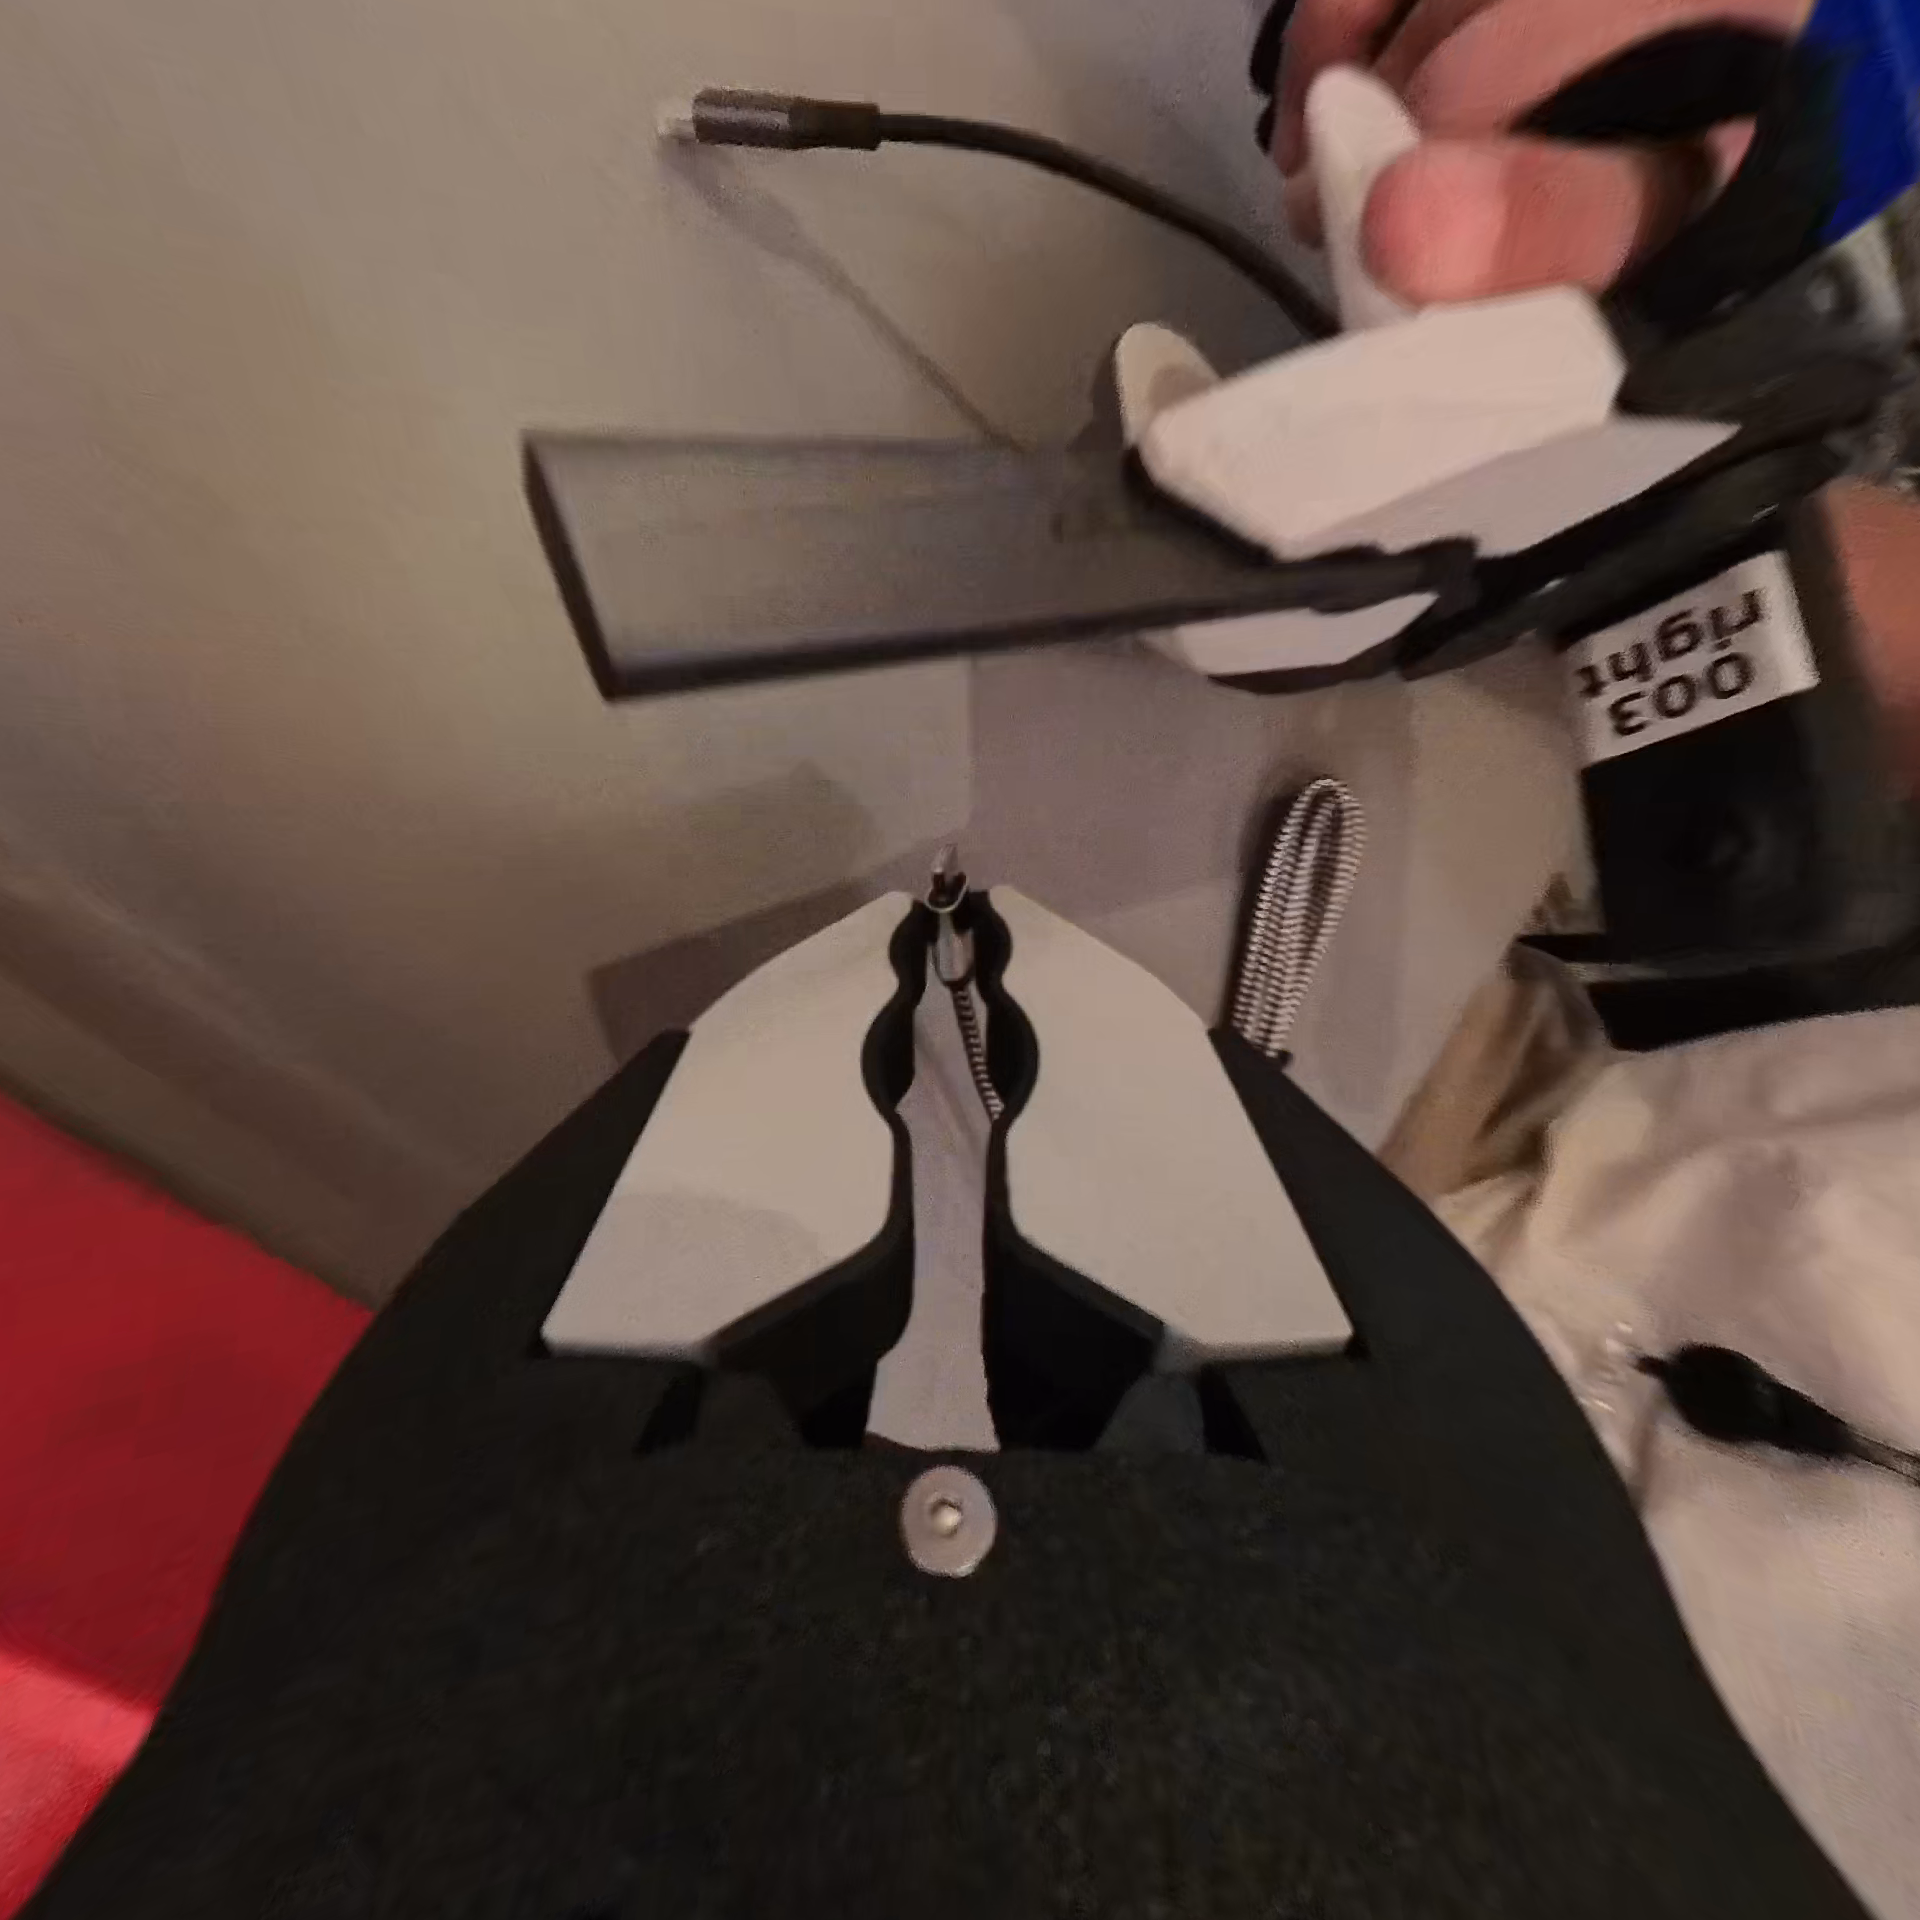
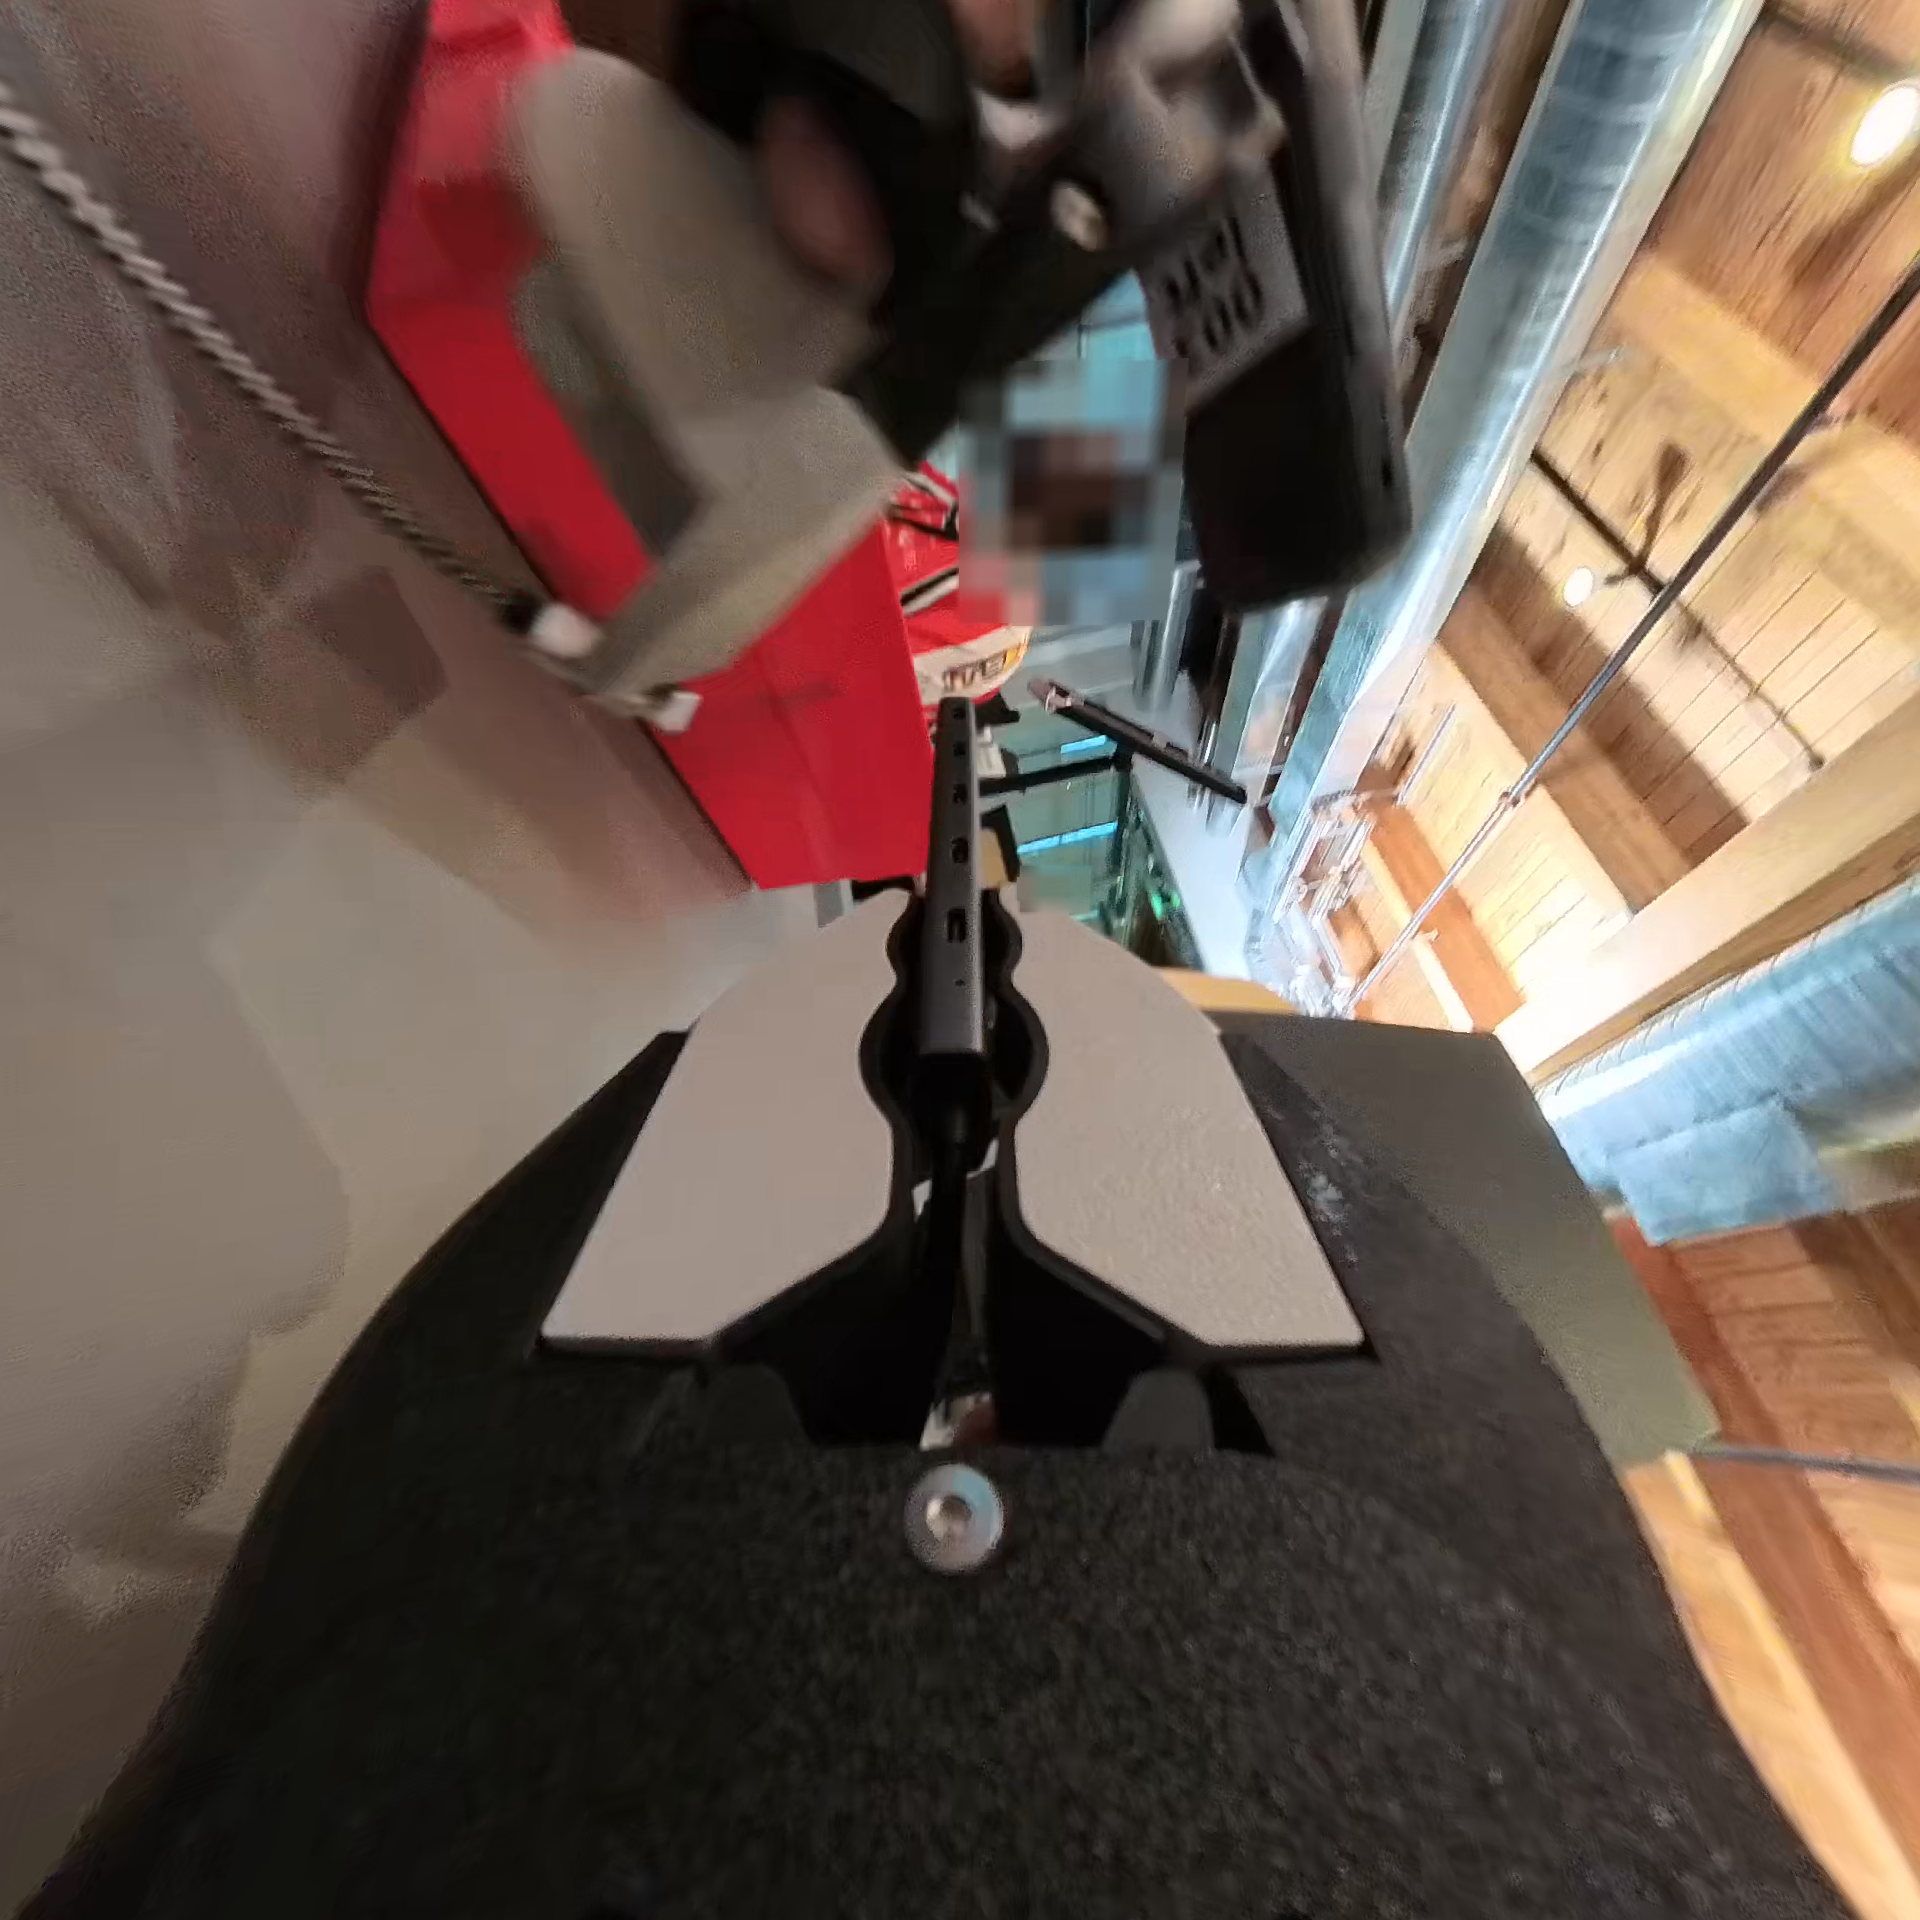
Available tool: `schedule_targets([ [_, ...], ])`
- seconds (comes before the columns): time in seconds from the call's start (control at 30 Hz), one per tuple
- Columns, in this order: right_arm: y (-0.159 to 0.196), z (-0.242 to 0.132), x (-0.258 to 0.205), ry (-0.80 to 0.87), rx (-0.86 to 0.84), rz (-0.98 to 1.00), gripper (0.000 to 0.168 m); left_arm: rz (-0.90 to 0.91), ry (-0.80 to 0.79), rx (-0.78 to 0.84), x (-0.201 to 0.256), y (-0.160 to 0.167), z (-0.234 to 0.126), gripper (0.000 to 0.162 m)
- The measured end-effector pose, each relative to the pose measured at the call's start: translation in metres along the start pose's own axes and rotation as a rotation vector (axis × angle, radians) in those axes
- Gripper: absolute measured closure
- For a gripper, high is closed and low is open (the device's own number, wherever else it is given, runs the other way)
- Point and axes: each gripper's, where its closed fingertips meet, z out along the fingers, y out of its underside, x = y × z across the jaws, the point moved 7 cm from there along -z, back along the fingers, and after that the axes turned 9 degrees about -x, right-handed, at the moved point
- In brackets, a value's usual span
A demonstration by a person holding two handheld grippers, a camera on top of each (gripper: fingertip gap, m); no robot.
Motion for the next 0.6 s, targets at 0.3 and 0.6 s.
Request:
schedule_targets([
  [0.3,0.014,0.002,0.006,0.003,-0.067,0.116,0.159,0.064,-0.632,0.367,0.018,0.049,0.010,0.134],
  [0.6,0.006,0.002,0.002,-0.021,-0.035,0.105,0.159,-0.153,-0.574,0.278,0.022,0.061,0.043,0.133],
])
